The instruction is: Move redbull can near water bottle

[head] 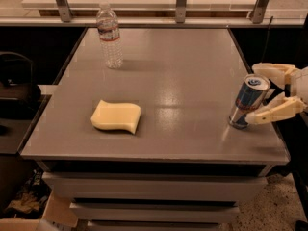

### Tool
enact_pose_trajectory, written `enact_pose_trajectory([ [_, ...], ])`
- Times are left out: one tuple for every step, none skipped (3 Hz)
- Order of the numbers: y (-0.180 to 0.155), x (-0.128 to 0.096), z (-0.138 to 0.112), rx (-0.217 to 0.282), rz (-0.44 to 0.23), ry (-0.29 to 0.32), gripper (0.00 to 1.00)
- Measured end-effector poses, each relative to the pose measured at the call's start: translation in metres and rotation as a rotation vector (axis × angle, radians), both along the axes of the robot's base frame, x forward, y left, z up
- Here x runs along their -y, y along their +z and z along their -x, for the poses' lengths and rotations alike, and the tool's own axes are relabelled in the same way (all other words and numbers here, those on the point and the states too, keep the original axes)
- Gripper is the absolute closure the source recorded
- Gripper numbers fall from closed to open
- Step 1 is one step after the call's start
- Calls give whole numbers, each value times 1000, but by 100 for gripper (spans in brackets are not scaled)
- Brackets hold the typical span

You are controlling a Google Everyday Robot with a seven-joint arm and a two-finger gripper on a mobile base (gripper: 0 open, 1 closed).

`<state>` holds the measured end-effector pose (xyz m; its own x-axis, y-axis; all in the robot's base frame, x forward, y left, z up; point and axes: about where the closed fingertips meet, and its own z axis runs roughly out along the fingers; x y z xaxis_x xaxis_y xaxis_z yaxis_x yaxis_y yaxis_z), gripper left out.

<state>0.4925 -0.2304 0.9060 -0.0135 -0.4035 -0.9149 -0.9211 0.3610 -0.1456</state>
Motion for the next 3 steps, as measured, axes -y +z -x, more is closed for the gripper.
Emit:
enact_pose_trajectory([
  [-1,-4,0,-3,-7,15,39],
  [-1,-7,0,-6,-8,25,62],
  [7,-8,-4,-1,-4,32,86],
])
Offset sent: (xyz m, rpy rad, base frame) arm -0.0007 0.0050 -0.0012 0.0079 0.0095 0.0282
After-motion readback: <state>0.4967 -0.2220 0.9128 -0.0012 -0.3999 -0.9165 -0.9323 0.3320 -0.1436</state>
